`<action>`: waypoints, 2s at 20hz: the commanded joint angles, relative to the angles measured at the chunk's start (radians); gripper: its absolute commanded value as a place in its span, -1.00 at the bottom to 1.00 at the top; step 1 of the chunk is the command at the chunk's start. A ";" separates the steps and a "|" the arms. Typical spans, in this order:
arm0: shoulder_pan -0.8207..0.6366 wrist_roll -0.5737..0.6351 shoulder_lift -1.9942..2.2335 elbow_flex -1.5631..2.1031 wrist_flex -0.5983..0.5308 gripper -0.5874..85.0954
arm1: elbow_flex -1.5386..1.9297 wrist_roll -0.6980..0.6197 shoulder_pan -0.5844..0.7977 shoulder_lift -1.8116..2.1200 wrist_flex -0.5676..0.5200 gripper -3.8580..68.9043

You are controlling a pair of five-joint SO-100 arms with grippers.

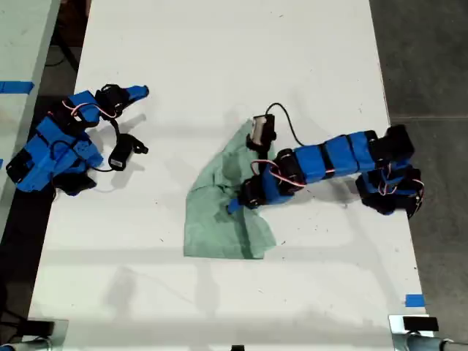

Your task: Fold t shirt

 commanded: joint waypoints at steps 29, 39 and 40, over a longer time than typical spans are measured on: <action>-0.005 -0.012 0.009 0.041 0.005 -0.99 | 2.054 -0.328 0.772 2.184 -0.021 -0.79; -0.002 -0.014 0.009 0.041 0.006 -0.99 | 2.054 -0.350 0.801 2.184 -0.014 -0.83; -0.003 -0.014 0.009 0.041 0.006 -0.99 | 2.054 -0.350 0.802 2.184 -0.014 -0.83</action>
